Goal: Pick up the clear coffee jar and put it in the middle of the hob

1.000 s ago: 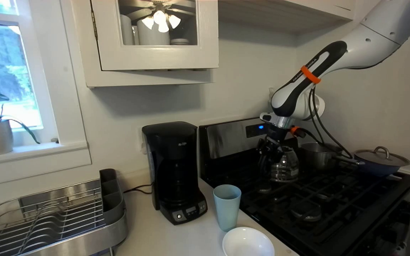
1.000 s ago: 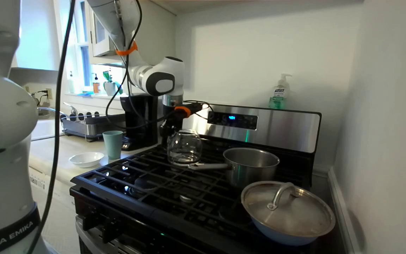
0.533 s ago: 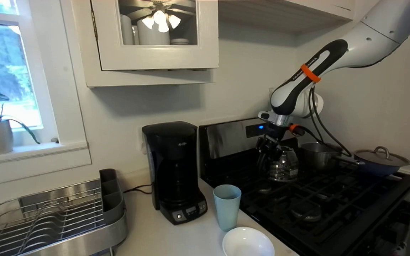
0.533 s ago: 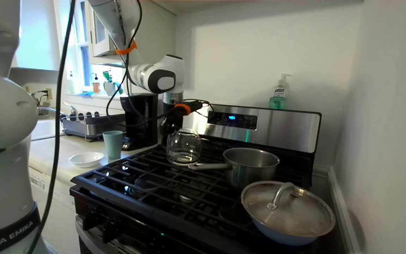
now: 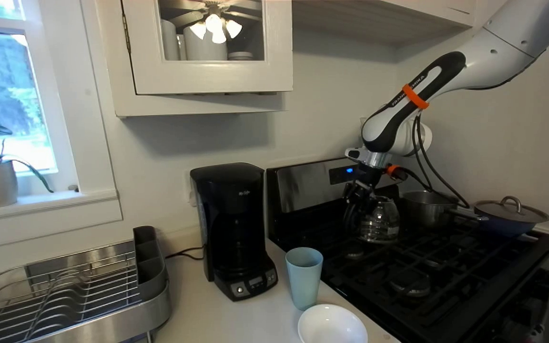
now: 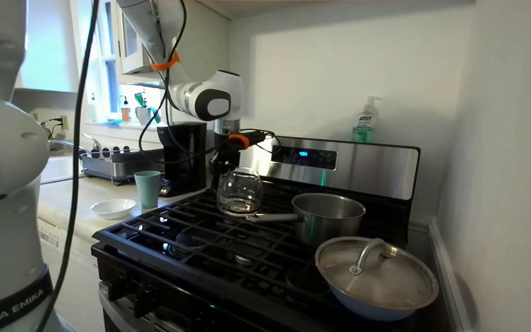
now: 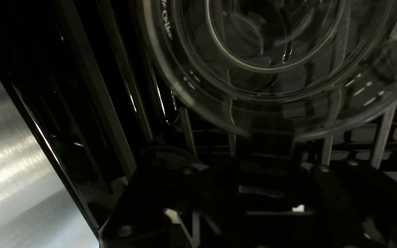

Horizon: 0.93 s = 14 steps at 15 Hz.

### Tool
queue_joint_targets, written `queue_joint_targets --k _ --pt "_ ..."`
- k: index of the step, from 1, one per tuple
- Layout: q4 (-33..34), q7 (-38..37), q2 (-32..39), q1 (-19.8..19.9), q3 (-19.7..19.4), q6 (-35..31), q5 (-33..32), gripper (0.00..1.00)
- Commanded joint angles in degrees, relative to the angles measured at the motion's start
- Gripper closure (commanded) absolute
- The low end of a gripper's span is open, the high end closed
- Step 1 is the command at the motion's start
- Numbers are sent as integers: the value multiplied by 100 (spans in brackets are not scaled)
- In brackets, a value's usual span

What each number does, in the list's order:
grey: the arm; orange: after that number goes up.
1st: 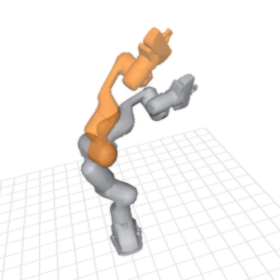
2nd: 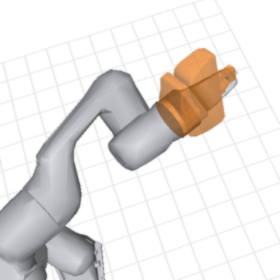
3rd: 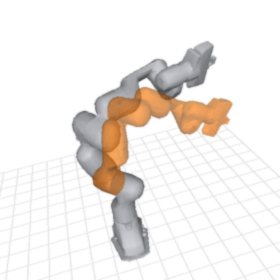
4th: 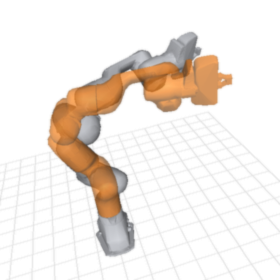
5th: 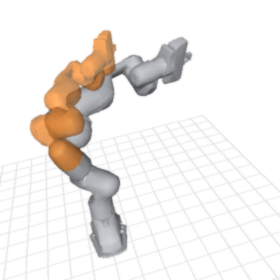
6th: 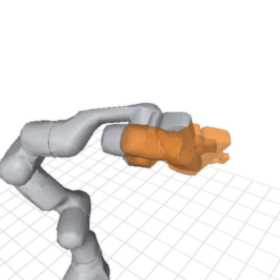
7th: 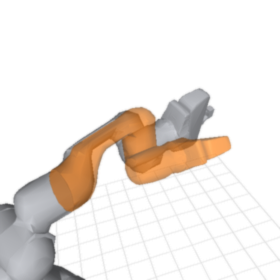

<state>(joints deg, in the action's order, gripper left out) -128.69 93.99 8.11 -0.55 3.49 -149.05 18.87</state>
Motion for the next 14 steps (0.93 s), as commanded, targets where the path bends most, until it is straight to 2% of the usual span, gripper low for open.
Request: queue_joint_targets --k 1,8,10,13,14 --pt "33 -241 -110 93 69 190 -34 73" --pt "28 -409 -143 117 57 324 -8 26" --pt "28 -473 -161 123 46 366 -20 17" --pt "44 -516 -180 134 43 465 3 10" --pt "50 -532 -186 134 39 496 4 11"
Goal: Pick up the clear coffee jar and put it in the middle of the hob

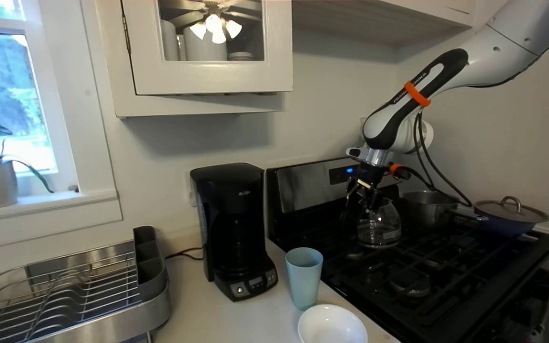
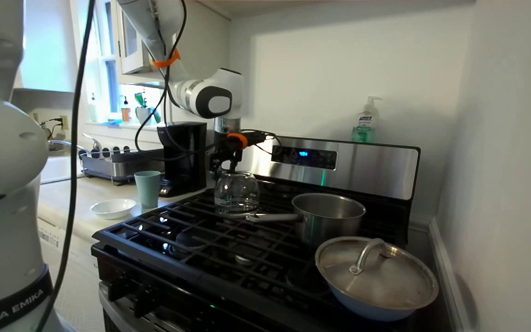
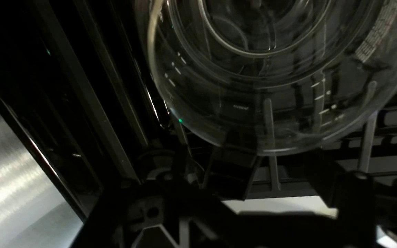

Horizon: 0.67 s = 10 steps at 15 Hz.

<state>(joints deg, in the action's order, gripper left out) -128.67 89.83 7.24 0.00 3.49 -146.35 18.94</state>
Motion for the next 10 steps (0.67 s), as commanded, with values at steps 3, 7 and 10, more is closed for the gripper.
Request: queue_joint_targets --k 3,7,10 --pt "36 -141 -115 74 39 277 4 36" --pt "33 -150 -107 67 41 277 -9 62" --pt "17 -149 -114 65 41 258 -20 82"
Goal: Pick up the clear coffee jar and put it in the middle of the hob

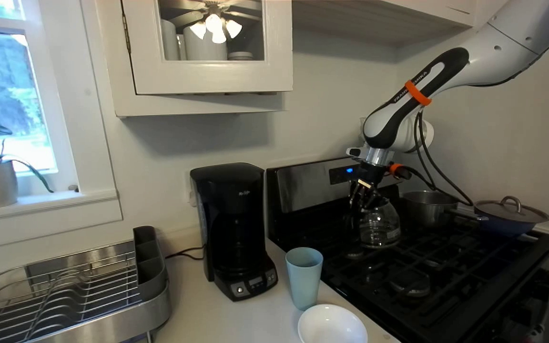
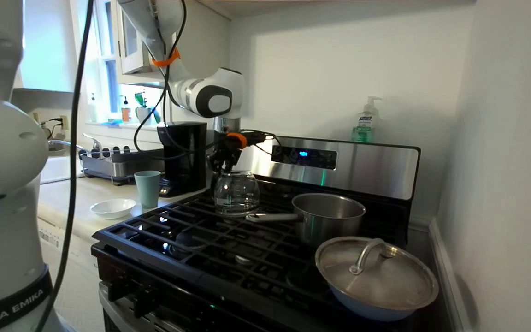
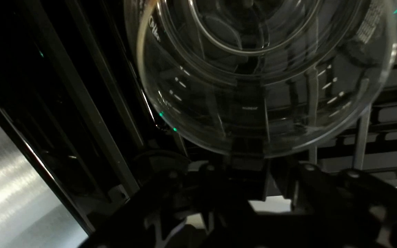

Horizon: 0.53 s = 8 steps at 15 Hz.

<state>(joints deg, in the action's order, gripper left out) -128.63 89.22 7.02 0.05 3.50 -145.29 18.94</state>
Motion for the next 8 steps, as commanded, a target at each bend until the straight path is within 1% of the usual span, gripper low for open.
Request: queue_joint_targets --k 1,3,6,8 --pt "6 -91 -95 57 41 141 -18 89" --pt "-20 -96 -100 55 43 67 -5 92" --pt "-89 -104 -98 54 48 -134 45 92" --pt "-166 -161 -97 42 68 -415 141 92"
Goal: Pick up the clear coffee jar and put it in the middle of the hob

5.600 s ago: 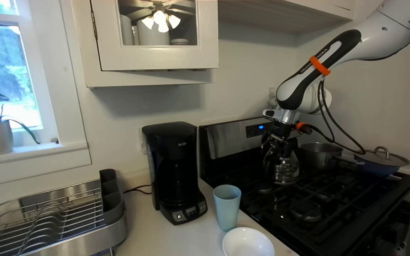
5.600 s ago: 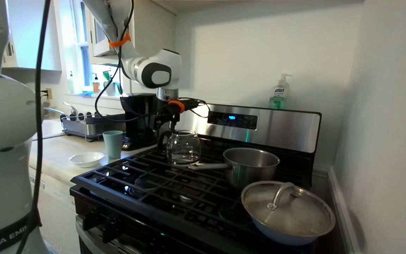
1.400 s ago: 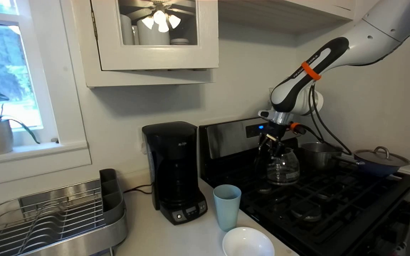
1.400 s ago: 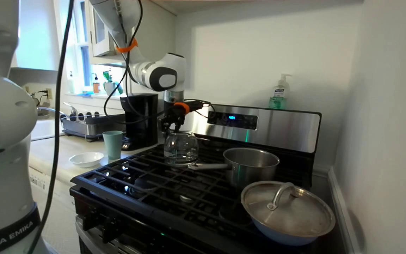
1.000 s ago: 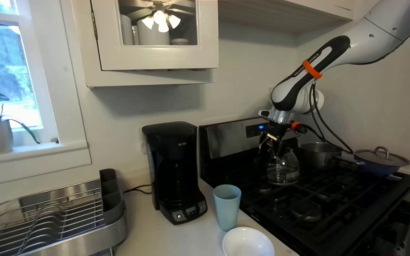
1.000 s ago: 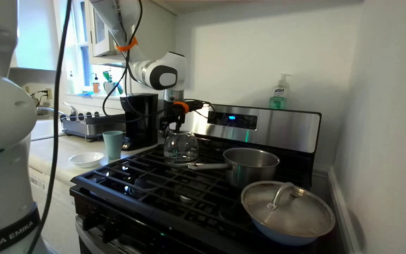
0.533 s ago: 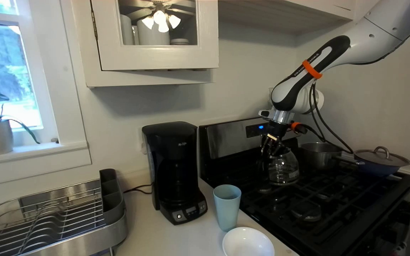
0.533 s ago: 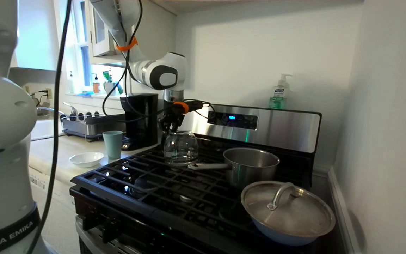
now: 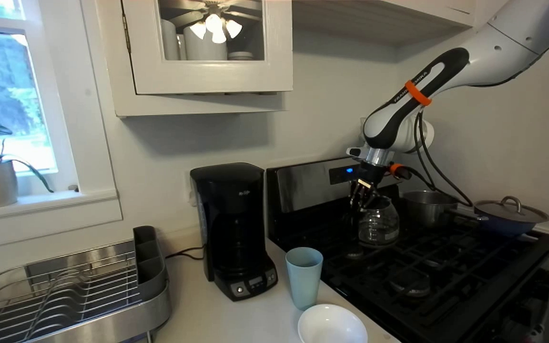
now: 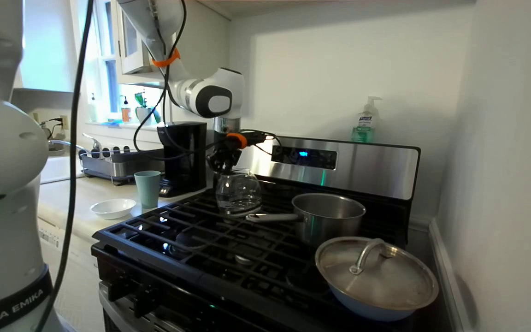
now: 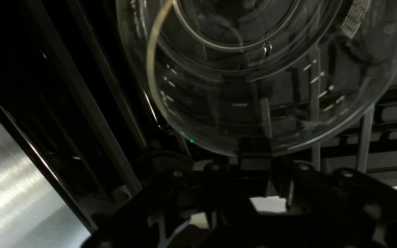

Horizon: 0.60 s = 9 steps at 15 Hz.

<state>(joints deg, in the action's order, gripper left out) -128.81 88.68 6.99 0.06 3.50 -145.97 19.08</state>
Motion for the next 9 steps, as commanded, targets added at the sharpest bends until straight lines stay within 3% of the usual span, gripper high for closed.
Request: queue_joint_targets --k 1,9 --pt "-187 -174 -86 36 75 -485 154 92" --pt "-547 -420 -25 -34 329 -2044 992 92"
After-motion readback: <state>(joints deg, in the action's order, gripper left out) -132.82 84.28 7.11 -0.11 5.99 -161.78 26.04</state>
